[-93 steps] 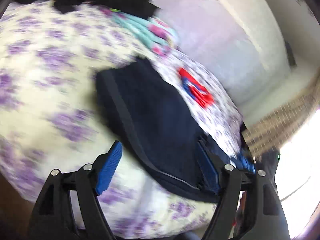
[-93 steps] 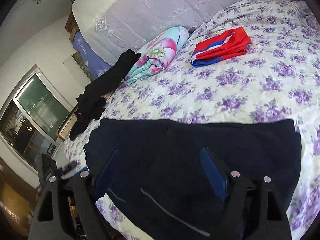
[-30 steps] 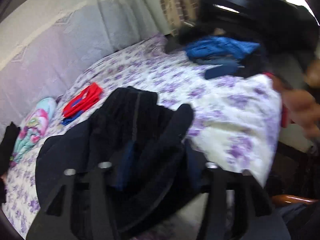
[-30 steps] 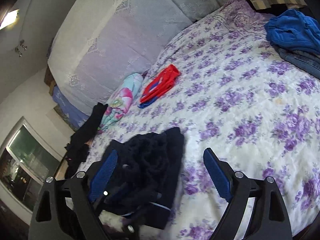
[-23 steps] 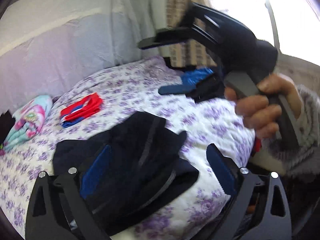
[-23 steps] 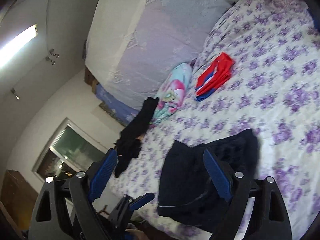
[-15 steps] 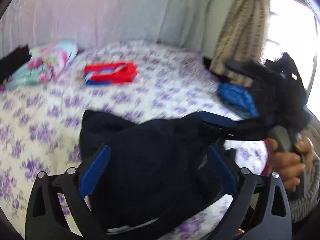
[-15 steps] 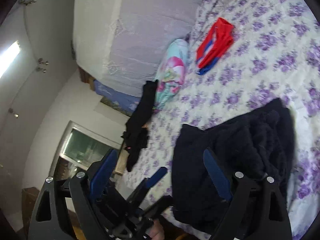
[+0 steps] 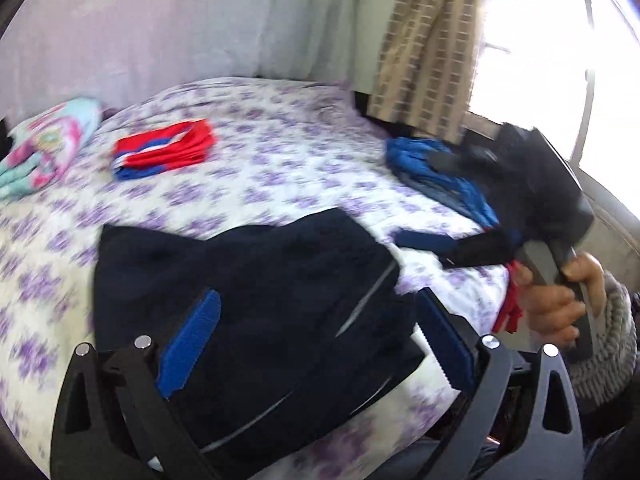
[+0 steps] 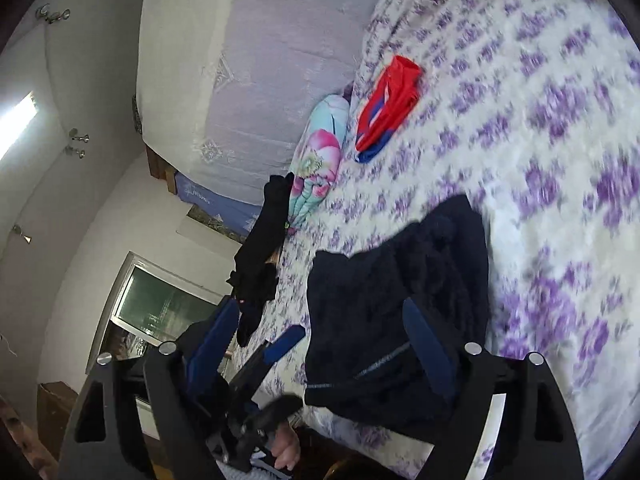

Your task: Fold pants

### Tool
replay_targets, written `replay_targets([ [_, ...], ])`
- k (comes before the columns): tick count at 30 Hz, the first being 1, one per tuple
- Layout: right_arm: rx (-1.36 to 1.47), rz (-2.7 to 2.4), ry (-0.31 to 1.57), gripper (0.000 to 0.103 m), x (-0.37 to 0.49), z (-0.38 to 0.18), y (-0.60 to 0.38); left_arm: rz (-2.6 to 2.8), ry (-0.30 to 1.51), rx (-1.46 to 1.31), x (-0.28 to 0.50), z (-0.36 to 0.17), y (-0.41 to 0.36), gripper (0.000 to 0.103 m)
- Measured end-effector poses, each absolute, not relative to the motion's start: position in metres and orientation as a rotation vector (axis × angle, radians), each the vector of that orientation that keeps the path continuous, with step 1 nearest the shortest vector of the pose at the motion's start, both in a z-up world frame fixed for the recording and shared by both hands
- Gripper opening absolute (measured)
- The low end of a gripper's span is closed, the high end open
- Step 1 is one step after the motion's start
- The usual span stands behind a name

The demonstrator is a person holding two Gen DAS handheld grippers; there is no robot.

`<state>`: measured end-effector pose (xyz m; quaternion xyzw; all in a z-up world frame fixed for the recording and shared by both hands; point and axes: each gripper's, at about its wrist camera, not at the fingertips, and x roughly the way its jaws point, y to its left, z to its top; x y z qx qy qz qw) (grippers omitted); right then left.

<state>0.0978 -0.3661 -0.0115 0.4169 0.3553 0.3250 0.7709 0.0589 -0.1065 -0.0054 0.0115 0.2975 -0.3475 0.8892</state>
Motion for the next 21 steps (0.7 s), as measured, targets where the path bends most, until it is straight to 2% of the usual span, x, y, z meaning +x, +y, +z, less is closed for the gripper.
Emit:
replay_targets([
  [6,1.01,0.717,0.99,0.085,0.145,-0.041,-0.373,-0.865,0.729,0.036,0.072,-0.042,-0.161,0.095],
  [8,1.011,0.783,1.033,0.086,0.157,-0.046,-0.367,-0.856,0.709,0.046,0.064,-0.055,-0.163,0.095],
  [9,1.0,0.816,1.065,0.091,0.165,-0.047,-0.363,-0.851,0.699,0.076,0.058,-0.058,-0.165,0.095],
  [13,0.917,0.85,1.174,0.095,0.188,-0.052,-0.345,-0.865,0.708,0.083,0.056,-0.064,-0.162,0.095],
  [21,0.789,0.888,1.114,0.094,0.195,-0.015,-0.349,-0.877,0.689,0.047,0.051,-0.06,-0.156,0.095],
])
